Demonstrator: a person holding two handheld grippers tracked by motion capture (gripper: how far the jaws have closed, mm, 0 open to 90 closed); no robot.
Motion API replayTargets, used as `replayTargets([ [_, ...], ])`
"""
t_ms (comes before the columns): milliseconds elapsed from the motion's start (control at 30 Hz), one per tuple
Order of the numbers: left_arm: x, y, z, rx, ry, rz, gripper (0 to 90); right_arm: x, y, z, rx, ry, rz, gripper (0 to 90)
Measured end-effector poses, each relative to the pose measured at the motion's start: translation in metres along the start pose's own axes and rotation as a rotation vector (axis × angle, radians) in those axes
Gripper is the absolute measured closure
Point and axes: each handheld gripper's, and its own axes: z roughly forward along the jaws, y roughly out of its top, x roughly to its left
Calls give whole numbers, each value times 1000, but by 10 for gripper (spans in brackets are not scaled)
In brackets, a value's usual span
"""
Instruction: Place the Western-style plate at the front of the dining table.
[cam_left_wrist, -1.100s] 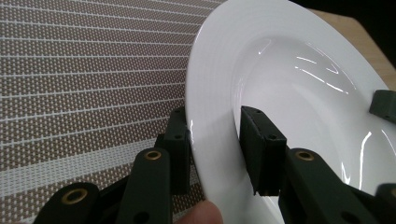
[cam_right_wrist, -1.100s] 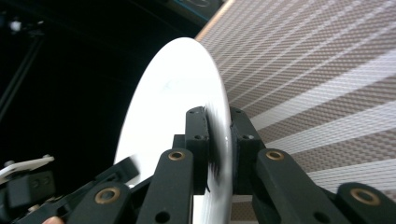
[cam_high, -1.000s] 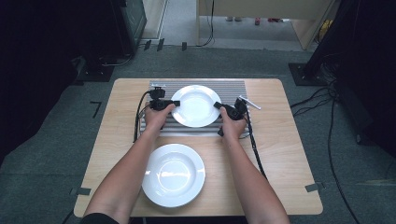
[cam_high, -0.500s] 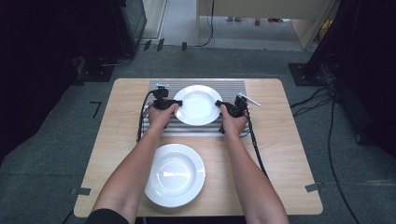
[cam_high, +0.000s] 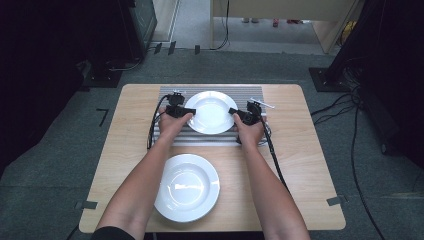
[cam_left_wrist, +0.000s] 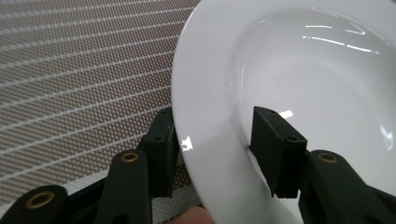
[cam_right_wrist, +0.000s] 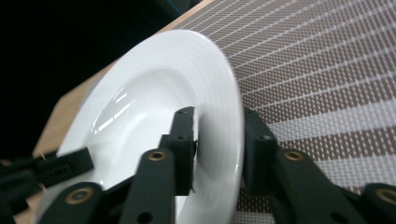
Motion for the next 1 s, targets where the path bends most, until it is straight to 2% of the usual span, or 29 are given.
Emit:
replayTargets([
  [33,-1,1,-2,-6,13,17,510,1,1,0,4,-13,-58,625],
  [100,-1,4,-7,-21,23,30,485,2,3,-3,-3,-37,-127,588],
  [267,6,7,-18,-34,13,2,429,5,12,-14,-48,-34,-172,573],
  [300,6,7,-19,-35,8,-5,422,6,13,-16,-56,-39,-194,575],
  [367,6,5,-23,-38,1,14,416,10,15,-21,-67,-44,-246,578],
  [433,6,3,-26,-35,0,31,408,12,15,-23,-60,-52,-265,576],
  [500,7,1,-31,-50,-12,29,401,13,17,-27,-61,-57,-304,560],
  [633,8,1,-48,-88,-42,8,361,19,19,-37,-77,-60,-347,533],
  [667,7,1,-52,-90,-50,16,337,21,20,-41,-76,-44,-356,512],
  [733,5,0,-60,-93,-49,44,259,25,22,-47,-57,-25,-364,445],
  [800,4,-2,-68,-96,-44,53,197,29,23,-54,-2,-25,-370,427],
  [900,6,-7,-82,-116,-76,36,175,35,21,-65,31,-27,-427,353],
  [1000,5,-12,-96,-135,-96,42,153,38,19,-77,43,-3,-450,301],
])
